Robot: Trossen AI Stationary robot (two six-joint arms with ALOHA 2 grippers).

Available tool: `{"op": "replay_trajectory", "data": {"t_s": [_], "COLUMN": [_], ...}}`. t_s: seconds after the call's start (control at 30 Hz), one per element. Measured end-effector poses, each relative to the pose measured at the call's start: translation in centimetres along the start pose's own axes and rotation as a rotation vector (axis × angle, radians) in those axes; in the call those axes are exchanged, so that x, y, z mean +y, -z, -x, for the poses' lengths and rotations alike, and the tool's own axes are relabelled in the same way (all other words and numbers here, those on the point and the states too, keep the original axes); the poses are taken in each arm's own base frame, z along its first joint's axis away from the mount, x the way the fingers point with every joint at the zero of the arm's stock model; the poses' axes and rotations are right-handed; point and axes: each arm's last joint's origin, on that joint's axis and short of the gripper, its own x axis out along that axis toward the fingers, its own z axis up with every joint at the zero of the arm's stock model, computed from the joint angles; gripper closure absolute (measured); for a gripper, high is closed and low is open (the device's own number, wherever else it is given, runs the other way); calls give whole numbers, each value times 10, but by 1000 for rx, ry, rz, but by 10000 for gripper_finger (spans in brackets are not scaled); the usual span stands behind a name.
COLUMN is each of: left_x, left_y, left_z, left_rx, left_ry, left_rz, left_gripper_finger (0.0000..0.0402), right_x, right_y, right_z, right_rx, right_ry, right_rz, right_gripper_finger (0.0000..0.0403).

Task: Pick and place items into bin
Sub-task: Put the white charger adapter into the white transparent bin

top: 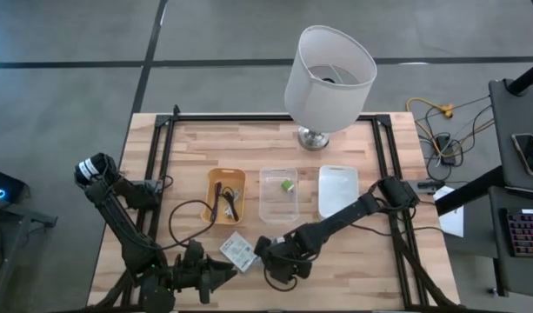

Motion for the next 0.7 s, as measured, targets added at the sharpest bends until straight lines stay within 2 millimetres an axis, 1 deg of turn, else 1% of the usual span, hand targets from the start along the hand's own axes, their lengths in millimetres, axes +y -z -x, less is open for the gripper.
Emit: {"op": "replay_trajectory", "data": {"t_s": [0.13, 0.33, 0.5, 0.6, 0.7], "left_x": [0, 0, 0, 0, 0], "left_y": [0, 0, 0, 0, 0], "left_z": [0, 0, 0, 0, 0], "left_rx": [0, 0, 0, 0, 0], "left_ry": [0, 0, 0, 0, 0], "left_rz": [3, 3, 3, 3, 0], "left_gripper_finger": [257, 257, 257, 257, 257], "right_x": [-2, -13, -18, -20, -24], "right_y": [-2, -9, -2, 1, -1], "right_z": [0, 9, 7, 7, 7], "right_rx": [-19, -63, -58, -75, -99], "right_ry": [18, 59, 51, 31, 61], "right_rz": [49, 24, -1, -113, -271], "right_gripper_finger": [170, 170, 170, 170, 170]}}
